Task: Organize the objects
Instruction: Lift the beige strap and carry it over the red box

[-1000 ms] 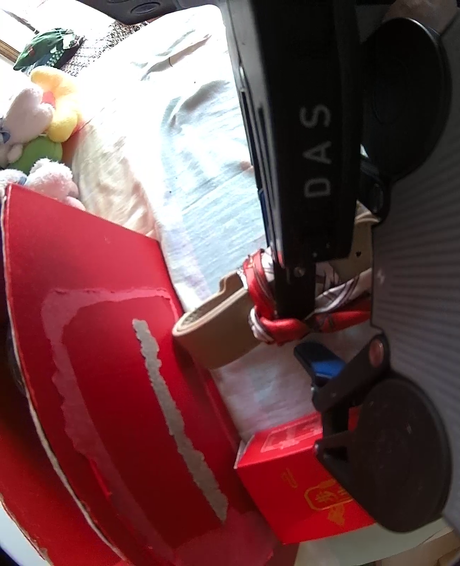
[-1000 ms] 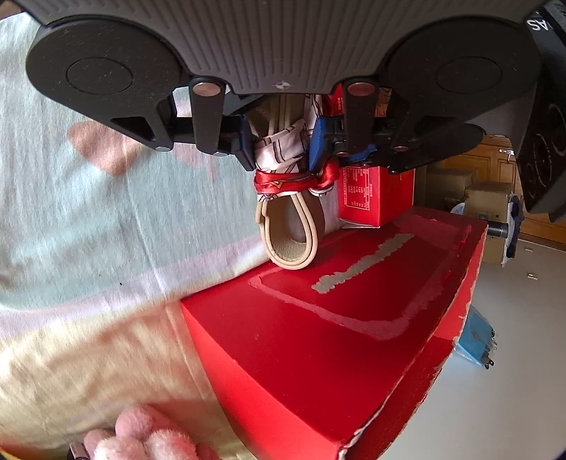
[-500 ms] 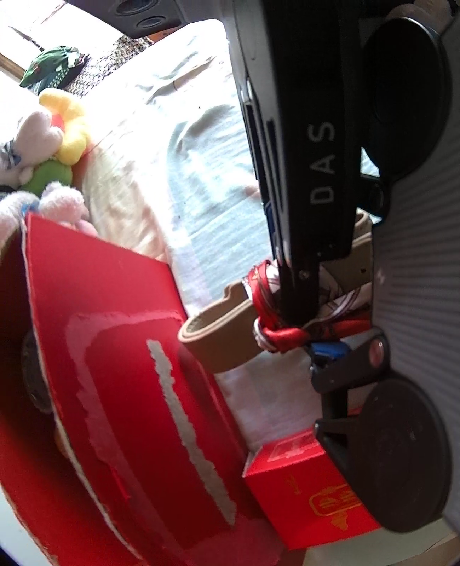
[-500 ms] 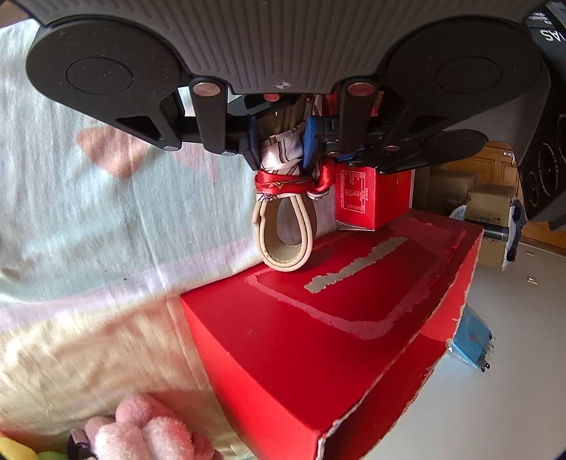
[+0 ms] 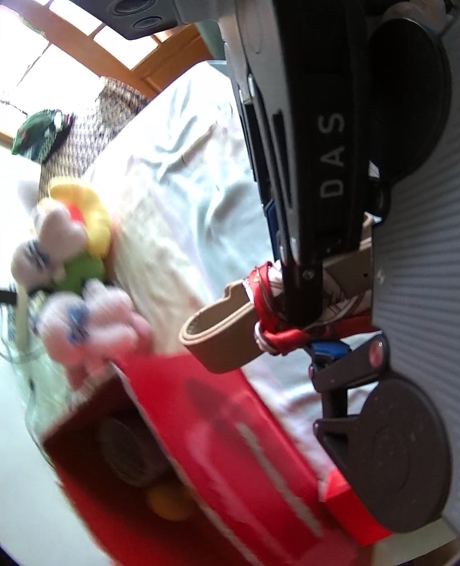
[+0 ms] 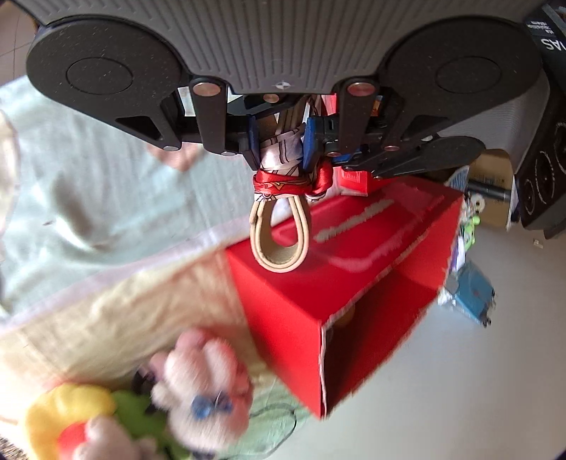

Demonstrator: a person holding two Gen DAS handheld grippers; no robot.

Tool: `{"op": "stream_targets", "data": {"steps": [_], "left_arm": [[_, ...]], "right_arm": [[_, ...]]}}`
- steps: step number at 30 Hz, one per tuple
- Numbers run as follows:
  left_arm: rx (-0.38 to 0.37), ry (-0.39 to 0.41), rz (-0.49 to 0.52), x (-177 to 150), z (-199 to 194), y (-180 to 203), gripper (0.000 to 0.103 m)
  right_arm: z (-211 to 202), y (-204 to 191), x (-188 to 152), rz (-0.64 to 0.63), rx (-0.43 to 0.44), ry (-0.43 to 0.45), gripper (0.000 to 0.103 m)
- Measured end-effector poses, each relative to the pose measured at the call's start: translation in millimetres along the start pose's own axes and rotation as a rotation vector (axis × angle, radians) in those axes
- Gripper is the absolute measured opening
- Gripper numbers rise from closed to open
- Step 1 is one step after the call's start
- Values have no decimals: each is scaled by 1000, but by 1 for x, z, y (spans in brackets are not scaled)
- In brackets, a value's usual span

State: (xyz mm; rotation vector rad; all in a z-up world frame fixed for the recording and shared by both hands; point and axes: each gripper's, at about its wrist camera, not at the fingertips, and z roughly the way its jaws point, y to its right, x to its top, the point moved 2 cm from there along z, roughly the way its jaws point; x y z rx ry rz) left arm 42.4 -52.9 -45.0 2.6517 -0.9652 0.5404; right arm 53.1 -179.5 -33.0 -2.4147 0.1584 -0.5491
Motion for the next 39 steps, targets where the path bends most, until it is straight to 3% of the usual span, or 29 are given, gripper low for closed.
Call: {"op": "stream_targets", "data": {"steps": [9,19,29,39], "left_arm": [[-39,127,135,42,-24,37,57],[12,329,68,76,-86,-2,57],[130,364,-38,84,-109,-69,57],[206,261,-174,76,-84,-139,57]], "right_arm": [[-52,-18,20,-23,-53,153,26],[-65,-75,69,-209,-5,289,26],[-18,-124,101,-302,121,263,26],[63,-142,118,-291,197,109,25]]}}
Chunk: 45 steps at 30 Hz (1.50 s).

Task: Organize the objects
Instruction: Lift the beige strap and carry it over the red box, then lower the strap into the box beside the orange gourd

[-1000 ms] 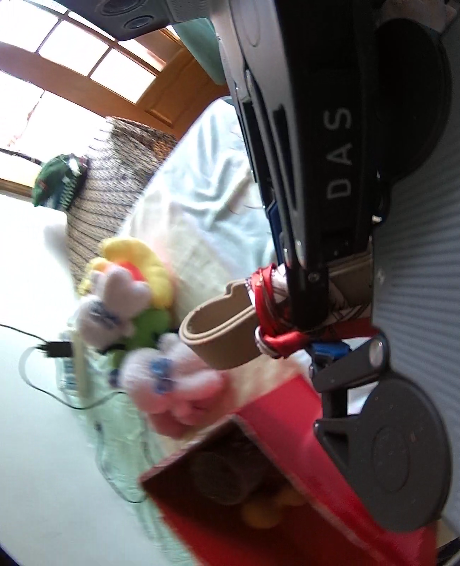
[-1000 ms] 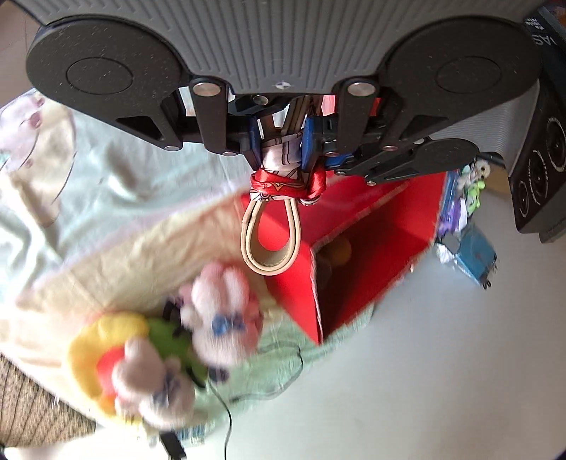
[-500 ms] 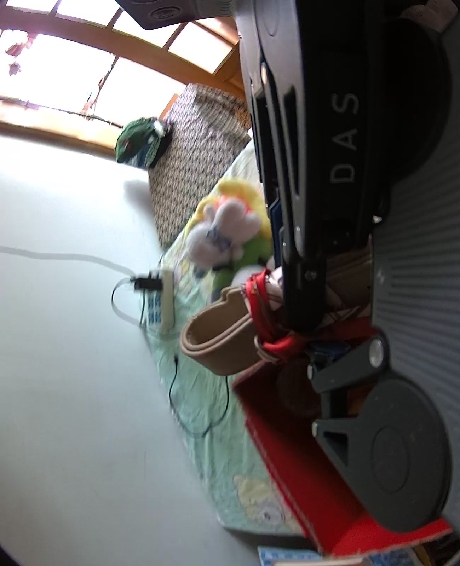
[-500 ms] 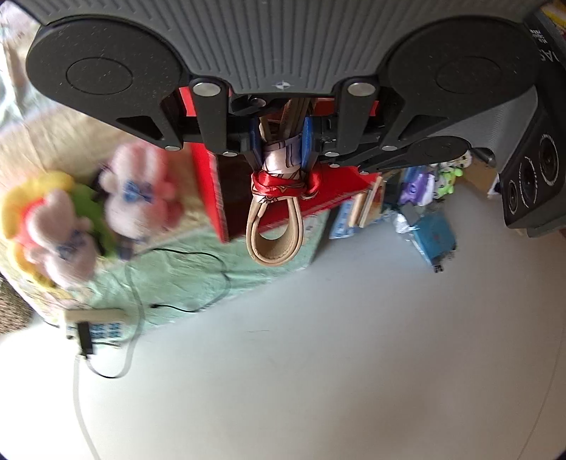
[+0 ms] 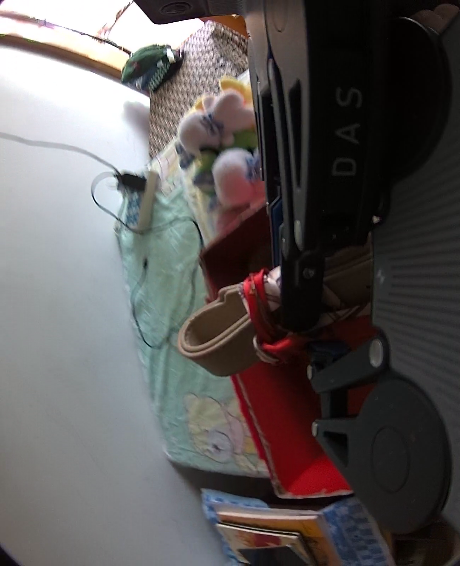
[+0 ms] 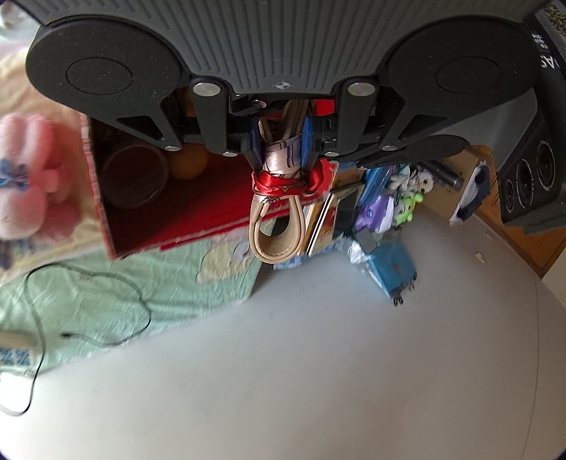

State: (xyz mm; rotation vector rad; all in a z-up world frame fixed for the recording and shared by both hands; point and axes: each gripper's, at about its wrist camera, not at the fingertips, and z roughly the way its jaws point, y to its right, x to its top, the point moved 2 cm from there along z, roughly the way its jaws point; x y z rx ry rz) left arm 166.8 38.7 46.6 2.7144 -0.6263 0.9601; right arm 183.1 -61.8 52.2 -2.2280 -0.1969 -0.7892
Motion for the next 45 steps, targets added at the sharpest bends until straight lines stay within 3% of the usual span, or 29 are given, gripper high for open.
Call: {"op": "stream_targets", "data": {"steps": [9,17,30,34,45], "left_arm": [[13,-140,-116,-10,55,-40,57],[39,-269,-132,-19,94,-50,56],[95,-377,-129,-21,122,-56,65],[133,-384,-99,-20,126,-58,75],[191,-374,-90,-21,125,-59,87]], "right_arm": [[60,24,2,76,6,-183,25],[94,39,-6,164,-42,-322,24],[111,60,-9,233,-86,-385,22],[116,65,-9,234,-85,-399,23],[119,69,-7,237,-101,-392,24]]}}
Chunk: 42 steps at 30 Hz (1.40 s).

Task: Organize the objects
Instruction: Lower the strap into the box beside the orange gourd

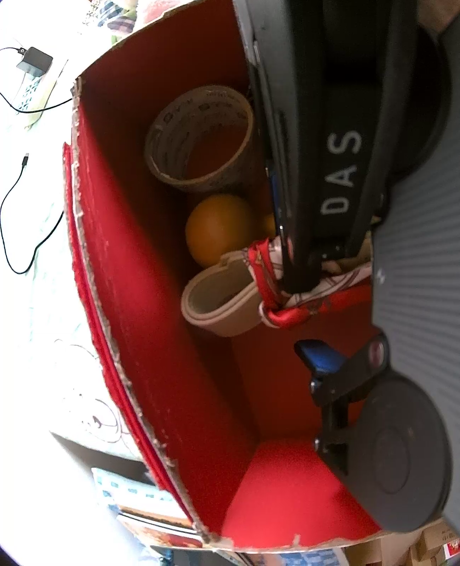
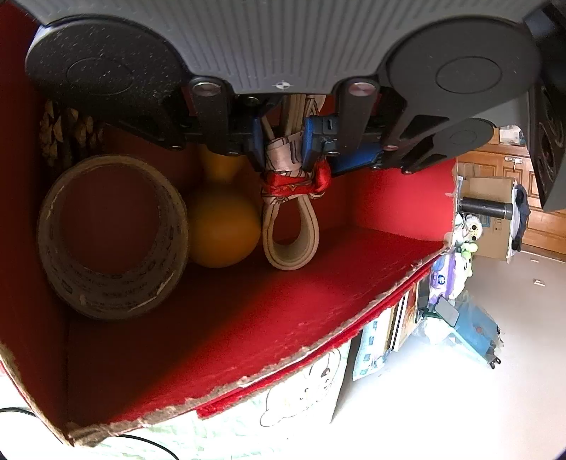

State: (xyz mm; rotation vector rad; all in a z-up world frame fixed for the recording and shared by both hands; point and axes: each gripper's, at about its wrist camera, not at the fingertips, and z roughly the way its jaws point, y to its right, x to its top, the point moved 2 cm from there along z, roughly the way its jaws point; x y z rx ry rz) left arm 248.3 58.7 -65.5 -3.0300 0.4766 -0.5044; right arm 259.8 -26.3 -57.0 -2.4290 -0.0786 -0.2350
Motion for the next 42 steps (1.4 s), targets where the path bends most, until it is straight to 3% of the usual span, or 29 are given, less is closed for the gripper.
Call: {"op": "stream_targets", "data": {"steps": [42], "left_arm": [[18,3,5,4,5,2,93]], "right_arm": [[0,2,-1,35,0,7,24]]}}
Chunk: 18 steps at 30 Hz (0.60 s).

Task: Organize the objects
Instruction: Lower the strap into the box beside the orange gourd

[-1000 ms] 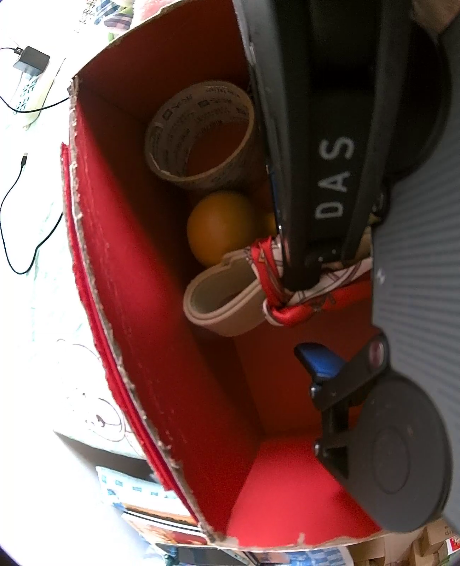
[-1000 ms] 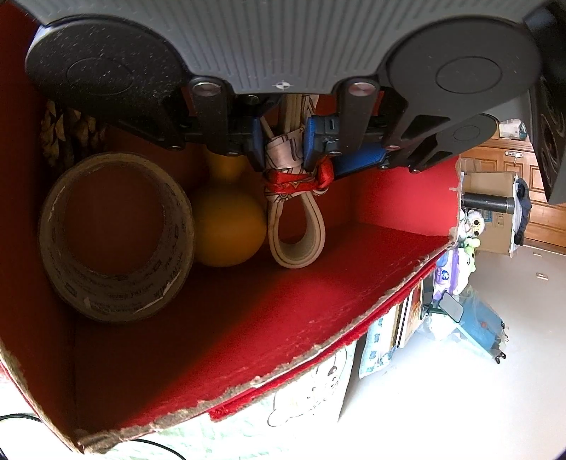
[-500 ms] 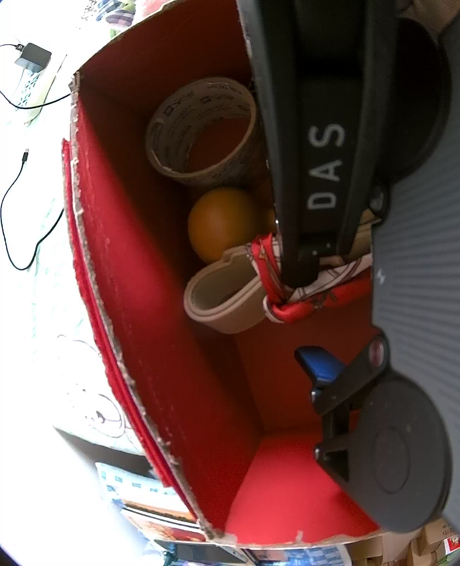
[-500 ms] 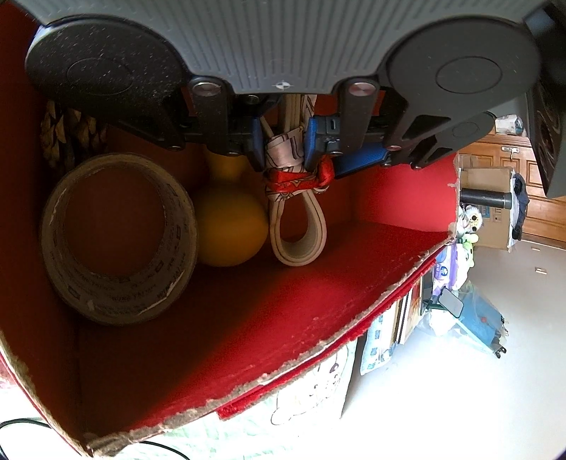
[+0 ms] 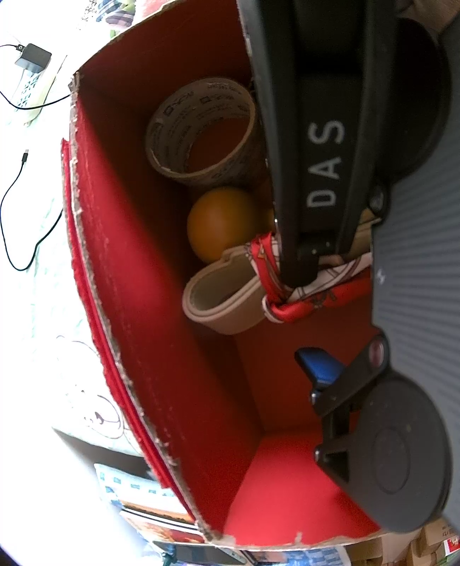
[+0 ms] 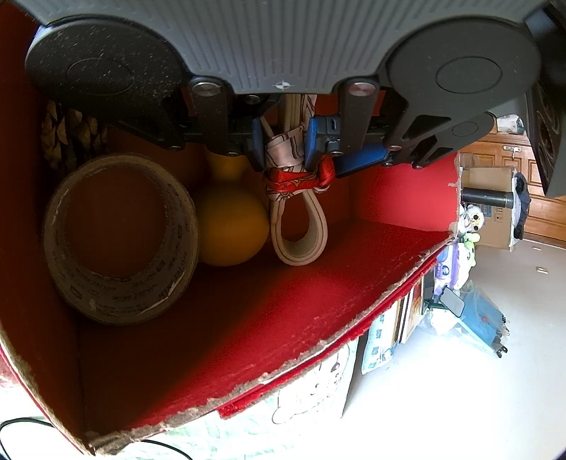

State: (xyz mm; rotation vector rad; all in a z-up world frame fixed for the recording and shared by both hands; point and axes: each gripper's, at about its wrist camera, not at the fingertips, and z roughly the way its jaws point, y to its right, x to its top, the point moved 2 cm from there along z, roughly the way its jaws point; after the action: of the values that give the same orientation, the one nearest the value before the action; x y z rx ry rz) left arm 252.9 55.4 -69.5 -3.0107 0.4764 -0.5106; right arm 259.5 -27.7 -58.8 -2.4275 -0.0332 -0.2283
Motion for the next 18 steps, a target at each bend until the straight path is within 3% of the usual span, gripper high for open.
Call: {"op": "stream_targets", "data": {"steps": [13,18], "left_arm": [[-22,-21,-28,2,3,-3,93],[-79,-77,-33,2,9,-8,93]], "right_arm": [[-5,2,-1,-14,-16,26,28],[-8,4,0,-15,-23,28,28]]}}
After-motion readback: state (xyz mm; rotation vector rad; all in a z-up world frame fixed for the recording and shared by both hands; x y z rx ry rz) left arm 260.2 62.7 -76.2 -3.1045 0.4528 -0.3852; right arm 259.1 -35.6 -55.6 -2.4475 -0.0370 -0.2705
